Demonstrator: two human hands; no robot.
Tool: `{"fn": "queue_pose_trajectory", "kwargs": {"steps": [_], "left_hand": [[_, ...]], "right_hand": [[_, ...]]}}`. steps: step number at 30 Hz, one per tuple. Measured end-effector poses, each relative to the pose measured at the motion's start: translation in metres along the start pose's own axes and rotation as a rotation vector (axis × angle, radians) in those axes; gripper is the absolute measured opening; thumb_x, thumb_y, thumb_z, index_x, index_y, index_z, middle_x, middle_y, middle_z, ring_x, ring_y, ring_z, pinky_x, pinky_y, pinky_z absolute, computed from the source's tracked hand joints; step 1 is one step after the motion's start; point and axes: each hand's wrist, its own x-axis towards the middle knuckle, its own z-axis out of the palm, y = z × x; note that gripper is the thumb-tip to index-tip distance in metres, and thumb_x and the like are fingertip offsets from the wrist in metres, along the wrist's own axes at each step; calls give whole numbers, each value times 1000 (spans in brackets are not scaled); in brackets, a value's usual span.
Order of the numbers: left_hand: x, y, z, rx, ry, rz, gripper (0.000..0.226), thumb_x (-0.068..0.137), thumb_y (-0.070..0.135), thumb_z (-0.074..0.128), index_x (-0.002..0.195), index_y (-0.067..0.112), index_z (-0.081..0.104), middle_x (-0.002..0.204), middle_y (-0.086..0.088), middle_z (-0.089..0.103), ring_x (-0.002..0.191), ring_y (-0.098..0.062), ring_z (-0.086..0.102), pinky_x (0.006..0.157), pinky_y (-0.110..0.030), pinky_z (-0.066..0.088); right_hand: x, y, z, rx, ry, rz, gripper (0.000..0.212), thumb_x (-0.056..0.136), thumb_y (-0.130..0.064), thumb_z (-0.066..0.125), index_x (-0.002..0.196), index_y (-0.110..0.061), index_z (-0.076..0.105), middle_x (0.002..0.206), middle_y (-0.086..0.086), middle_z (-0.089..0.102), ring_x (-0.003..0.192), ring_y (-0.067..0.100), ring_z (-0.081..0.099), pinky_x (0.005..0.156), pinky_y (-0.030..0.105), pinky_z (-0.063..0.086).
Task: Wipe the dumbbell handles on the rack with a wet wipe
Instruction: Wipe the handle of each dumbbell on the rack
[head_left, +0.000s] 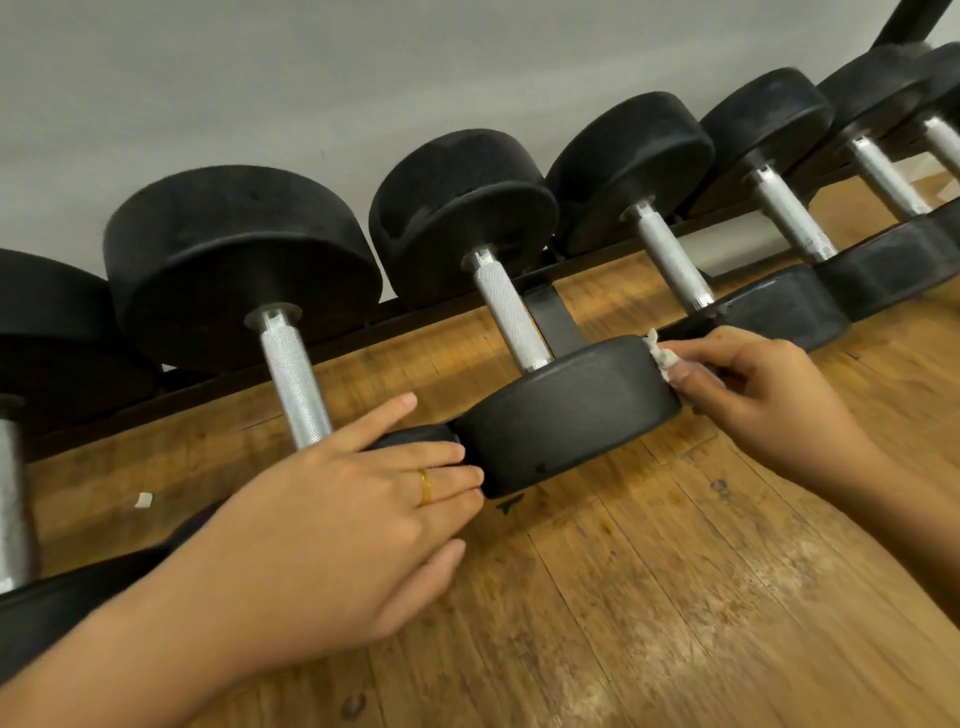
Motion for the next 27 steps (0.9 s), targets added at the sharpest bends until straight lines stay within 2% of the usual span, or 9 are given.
{"fn": "queue_pose_trajectory", "kwargs": {"steps": [6,8,11,13,15,17,20,23,27], "left_hand": [[-1,2,-1,-19,23,-18,43,101,47,43,120,28,77,123,12,74,125,-8,63,116,-45,28],[0,2,-2,-33,35,-20,43,101,47,43,119,29,78,122,13,74,124,-8,64,117,-43,33],[-1,2,-3,-64,54,-25,42,99,48,44,115,31,79,119,14,74,121,-6,65,114,-40,43],[-1,3,-3,-68,60,-34,42,99,48,44,114,31,80,118,14,75,119,-5,66,111,-42,44],[-1,4,-3,-67,65,-35,43,99,48,44,114,30,80,119,13,75,119,-5,66,113,-36,44],[-2,5,-1,-63,76,-37,44,99,47,44,115,29,79,120,11,75,120,-7,66,111,-38,37],[-4,7,1,-60,84,-49,44,100,47,43,116,28,79,121,10,75,121,-8,66,109,-40,34],[-3,7,2,-59,93,-47,45,100,46,42,114,27,80,118,9,75,119,-8,67,112,-41,31],[-4,6,2,-68,102,-30,45,99,46,42,112,27,80,117,9,76,118,-8,67,120,-39,36]], "right_hand": [[24,-5,4,8,-11,76,21,97,-25,62,114,-24,73,96,-10,71,85,3,67,80,35,59],[14,-5,-1,12,-17,72,20,96,-26,63,113,-25,74,95,-11,71,83,2,67,76,30,58],[-2,-9,-8,-28,-56,33,16,94,-26,65,107,-33,71,94,-18,69,84,-4,65,68,14,48],[4,-10,-6,-72,-54,21,16,93,-25,65,106,-34,70,94,-18,68,85,-3,64,71,15,47],[17,-8,-2,-103,-39,38,18,95,-23,65,111,-28,72,96,-15,69,88,-1,63,79,21,51],[23,-5,2,-98,-23,76,20,97,-22,64,115,-22,73,100,-11,70,92,2,65,84,26,54],[6,-4,-2,-92,-31,46,20,96,-23,64,113,-28,72,97,-16,69,90,0,65,76,18,49],[-20,-9,-10,-95,-67,-25,20,93,-23,65,109,-34,71,83,-18,64,81,2,63,65,11,44],[-7,-17,-1,-51,52,-97,23,92,-25,65,112,-24,75,81,-12,62,80,4,61,68,8,42]]}}
